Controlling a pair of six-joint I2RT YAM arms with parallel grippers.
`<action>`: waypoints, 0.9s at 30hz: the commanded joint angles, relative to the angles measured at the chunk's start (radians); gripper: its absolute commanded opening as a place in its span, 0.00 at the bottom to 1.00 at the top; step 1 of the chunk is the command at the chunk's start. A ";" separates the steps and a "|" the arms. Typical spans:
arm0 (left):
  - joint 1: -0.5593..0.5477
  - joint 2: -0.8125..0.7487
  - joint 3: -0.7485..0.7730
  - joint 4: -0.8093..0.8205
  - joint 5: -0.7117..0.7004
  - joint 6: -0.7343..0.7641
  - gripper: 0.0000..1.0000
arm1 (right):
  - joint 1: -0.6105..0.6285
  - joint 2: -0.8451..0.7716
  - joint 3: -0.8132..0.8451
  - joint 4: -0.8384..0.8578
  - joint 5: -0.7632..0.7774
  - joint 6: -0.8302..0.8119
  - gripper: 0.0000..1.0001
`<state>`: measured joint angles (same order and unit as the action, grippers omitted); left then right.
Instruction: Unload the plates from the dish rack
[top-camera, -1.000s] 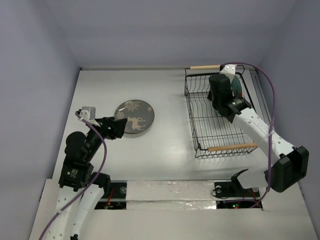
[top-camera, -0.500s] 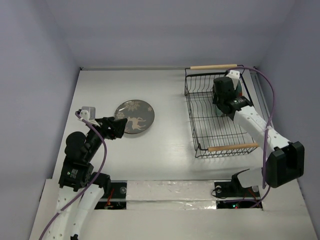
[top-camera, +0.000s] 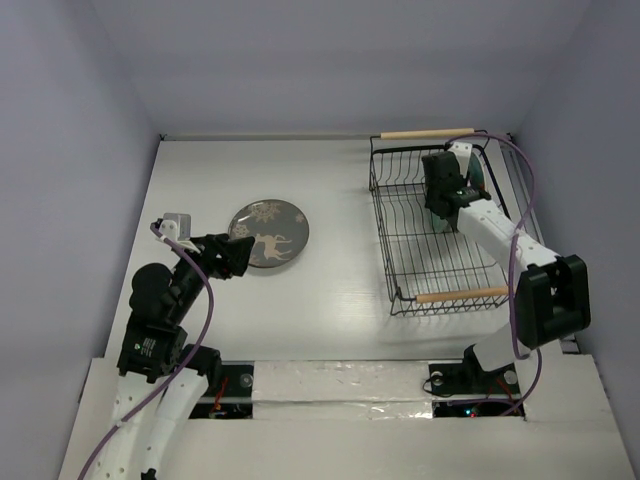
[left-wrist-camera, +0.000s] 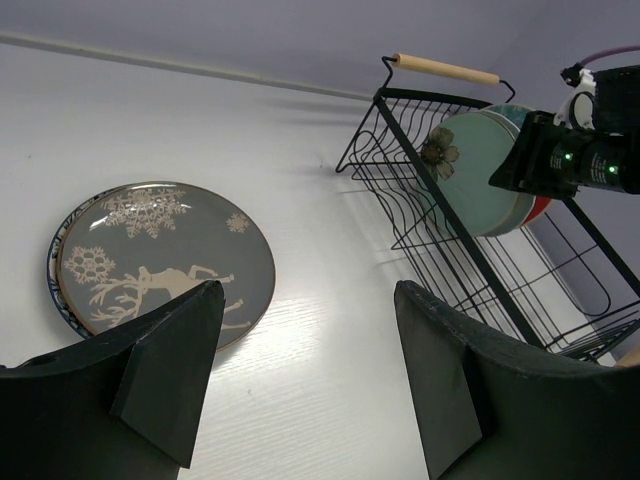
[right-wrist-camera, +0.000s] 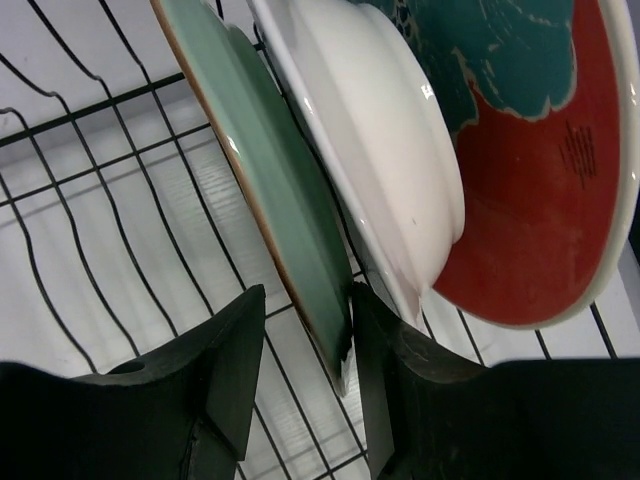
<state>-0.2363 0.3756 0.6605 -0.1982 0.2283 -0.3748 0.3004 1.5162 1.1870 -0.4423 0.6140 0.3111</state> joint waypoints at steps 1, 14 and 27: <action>-0.008 -0.007 -0.013 0.049 -0.001 0.010 0.66 | -0.007 0.032 0.075 0.048 0.056 -0.033 0.46; -0.008 -0.003 -0.012 0.049 -0.001 0.010 0.66 | -0.018 0.067 0.175 0.028 0.096 -0.072 0.17; -0.008 -0.004 -0.013 0.051 0.002 0.010 0.66 | -0.018 -0.077 0.209 0.036 0.096 -0.132 0.00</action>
<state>-0.2363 0.3756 0.6605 -0.1982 0.2283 -0.3752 0.2829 1.5574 1.3064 -0.5022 0.6754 0.1738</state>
